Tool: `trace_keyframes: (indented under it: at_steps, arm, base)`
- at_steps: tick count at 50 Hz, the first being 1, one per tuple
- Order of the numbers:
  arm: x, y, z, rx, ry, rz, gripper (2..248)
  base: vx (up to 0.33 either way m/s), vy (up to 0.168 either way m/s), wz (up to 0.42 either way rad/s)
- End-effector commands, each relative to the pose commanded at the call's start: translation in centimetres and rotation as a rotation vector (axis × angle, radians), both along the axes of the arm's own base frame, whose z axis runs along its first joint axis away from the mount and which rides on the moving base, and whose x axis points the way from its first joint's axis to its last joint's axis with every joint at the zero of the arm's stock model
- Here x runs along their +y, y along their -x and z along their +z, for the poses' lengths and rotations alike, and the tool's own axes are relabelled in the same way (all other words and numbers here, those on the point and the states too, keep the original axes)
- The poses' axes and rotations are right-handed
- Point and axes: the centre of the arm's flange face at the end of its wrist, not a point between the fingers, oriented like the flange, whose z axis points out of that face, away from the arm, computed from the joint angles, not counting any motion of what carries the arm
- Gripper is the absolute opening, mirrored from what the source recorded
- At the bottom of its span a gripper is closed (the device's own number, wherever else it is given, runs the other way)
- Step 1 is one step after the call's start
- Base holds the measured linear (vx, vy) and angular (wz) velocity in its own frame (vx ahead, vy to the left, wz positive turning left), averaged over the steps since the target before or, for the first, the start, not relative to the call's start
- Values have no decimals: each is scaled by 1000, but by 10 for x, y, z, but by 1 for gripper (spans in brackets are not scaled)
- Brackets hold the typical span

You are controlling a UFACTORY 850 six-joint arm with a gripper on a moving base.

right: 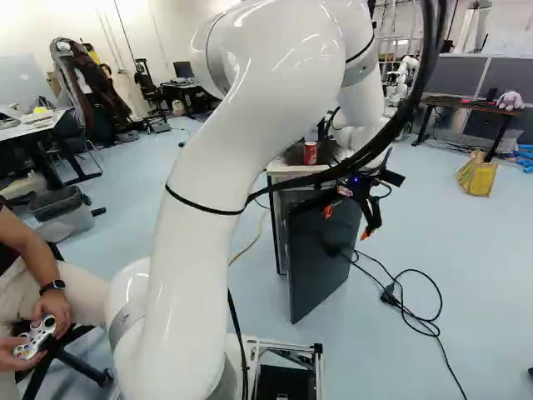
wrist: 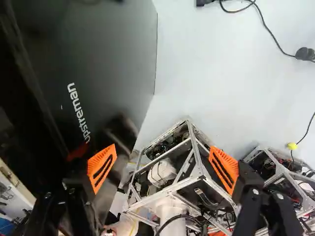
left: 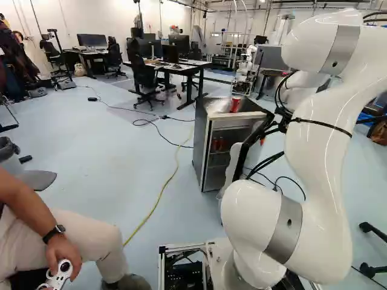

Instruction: Grab a drink from the fridge

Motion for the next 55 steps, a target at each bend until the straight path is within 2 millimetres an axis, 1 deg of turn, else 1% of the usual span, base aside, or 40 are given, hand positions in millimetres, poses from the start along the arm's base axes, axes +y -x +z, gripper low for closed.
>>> trace_keyframes:
  at_steps: [55]
  arm:
    - [66, -31, -2, -179, 156, 108, 247]
  base:
    - [0, 0, 0]
